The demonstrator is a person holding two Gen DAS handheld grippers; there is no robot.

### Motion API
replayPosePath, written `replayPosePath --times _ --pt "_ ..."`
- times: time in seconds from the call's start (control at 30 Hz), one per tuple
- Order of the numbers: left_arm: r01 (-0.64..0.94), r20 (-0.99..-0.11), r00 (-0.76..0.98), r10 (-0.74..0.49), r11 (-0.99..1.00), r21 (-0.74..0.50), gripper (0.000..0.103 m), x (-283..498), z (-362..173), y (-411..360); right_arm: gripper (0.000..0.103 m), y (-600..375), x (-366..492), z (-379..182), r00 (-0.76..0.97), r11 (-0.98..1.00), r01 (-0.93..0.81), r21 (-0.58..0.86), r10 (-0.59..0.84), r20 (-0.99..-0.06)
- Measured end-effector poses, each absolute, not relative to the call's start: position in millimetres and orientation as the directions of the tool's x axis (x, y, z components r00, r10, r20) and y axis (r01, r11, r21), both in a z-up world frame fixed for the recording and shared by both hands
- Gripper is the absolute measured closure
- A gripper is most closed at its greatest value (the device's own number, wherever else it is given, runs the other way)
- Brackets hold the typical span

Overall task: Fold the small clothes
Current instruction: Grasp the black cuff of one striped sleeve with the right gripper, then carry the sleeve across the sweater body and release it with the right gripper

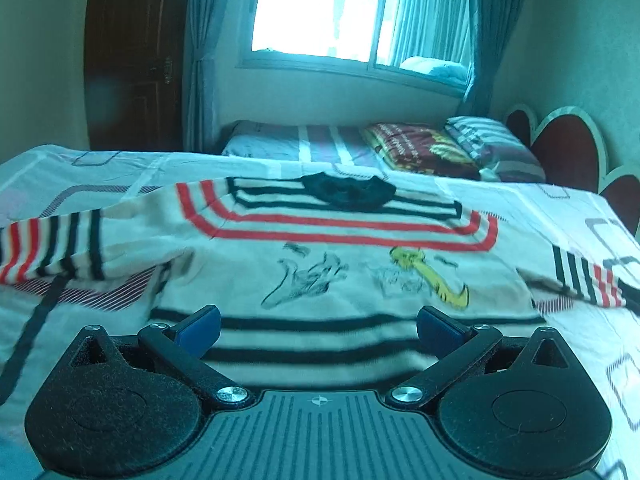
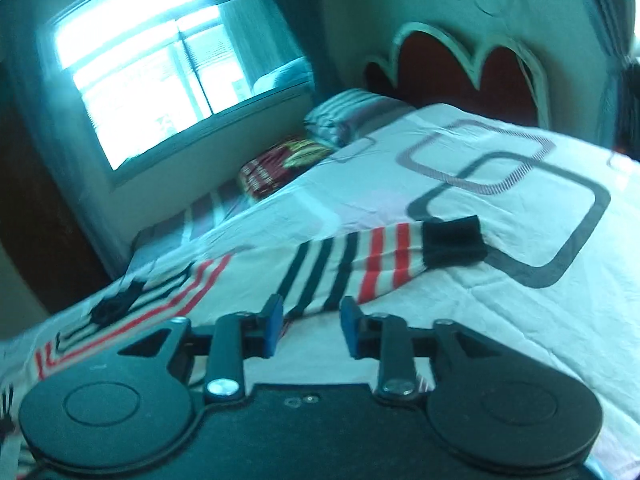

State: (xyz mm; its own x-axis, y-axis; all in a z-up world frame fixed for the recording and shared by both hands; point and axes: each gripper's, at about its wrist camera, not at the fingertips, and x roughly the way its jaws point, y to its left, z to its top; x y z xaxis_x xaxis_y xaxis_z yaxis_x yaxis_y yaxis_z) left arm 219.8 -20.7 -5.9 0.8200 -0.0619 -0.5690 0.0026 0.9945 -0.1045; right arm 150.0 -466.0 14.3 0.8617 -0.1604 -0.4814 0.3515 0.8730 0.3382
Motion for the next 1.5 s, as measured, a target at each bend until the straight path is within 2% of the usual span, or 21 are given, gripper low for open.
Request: replayPosePath --times 0.13,0.37,0.57,0.6,0.67,0.7,0.8,0.93,1.03,1.2,1.37,1.5 --pt "-0.027 -0.586 0.809 -0.040 0.994 -0.106 0.000 248.4 -17.9 -22.1 0.064 -530.1 185.6 -25.5 0.842 0.751 0.448 0.485 -0.171 -0.511" --pt "-0.066 -0.636 0.771 -0.007 0.994 -0.091 0.000 282.4 -45.0 -21.2 0.064 -591.3 220.9 -85.0 0.825 0.566 0.526 0.634 -0.161 -0.541" --pt "-0.066 -0.642 0.767 -0.006 0.994 -0.089 0.000 294.7 -50.4 -23.5 0.072 -607.1 229.4 -101.0 0.851 0.498 0.511 0.701 -0.174 -0.496" --pt "-0.068 -0.642 0.767 -0.006 0.994 -0.090 0.000 297.3 -50.7 -22.7 0.077 -610.1 231.0 -100.9 0.849 0.494 0.514 0.701 -0.181 -0.496" --pt "-0.073 -0.645 0.765 -0.002 0.993 -0.088 0.000 302.3 -51.0 -20.6 0.096 -612.4 230.1 -100.3 0.831 0.498 0.544 0.675 -0.210 -0.515" --pt "-0.078 -0.647 0.763 0.007 0.994 -0.082 0.000 304.4 -51.0 -18.6 0.098 -612.1 230.5 -100.0 0.826 0.509 0.552 0.661 -0.221 -0.519" --pt "-0.111 -0.667 0.742 0.060 0.993 -0.034 0.000 310.5 -50.7 -8.5 0.095 -593.7 242.5 -85.1 0.791 0.613 0.585 0.531 -0.289 -0.539" --pt "-0.145 -0.691 0.720 0.070 0.988 -0.050 0.000 311.2 -52.8 18.9 0.095 -543.0 272.8 -54.5 0.810 0.791 0.515 0.330 -0.324 -0.490" --pt "-0.155 -0.701 0.710 0.066 0.986 -0.063 0.000 310.7 -56.4 36.3 0.095 -490.4 298.7 -31.9 0.862 0.884 0.388 0.262 -0.248 -0.441" --pt "-0.204 -0.701 0.708 0.088 0.976 -0.083 0.000 312.9 -52.3 63.9 0.095 -379.7 338.8 -12.9 0.903 0.970 0.092 0.225 0.014 -0.430" --pt "-0.210 -0.685 0.727 0.047 0.965 -0.156 0.000 308.0 -42.1 99.1 0.095 -256.0 361.3 -22.1 0.814 0.960 -0.188 0.207 0.270 -0.514" --pt "-0.217 -0.680 0.731 0.054 0.963 -0.157 0.000 298.5 -35.2 124.0 0.095 -179.3 363.3 -40.4 0.739 0.926 -0.307 0.218 0.376 -0.559"
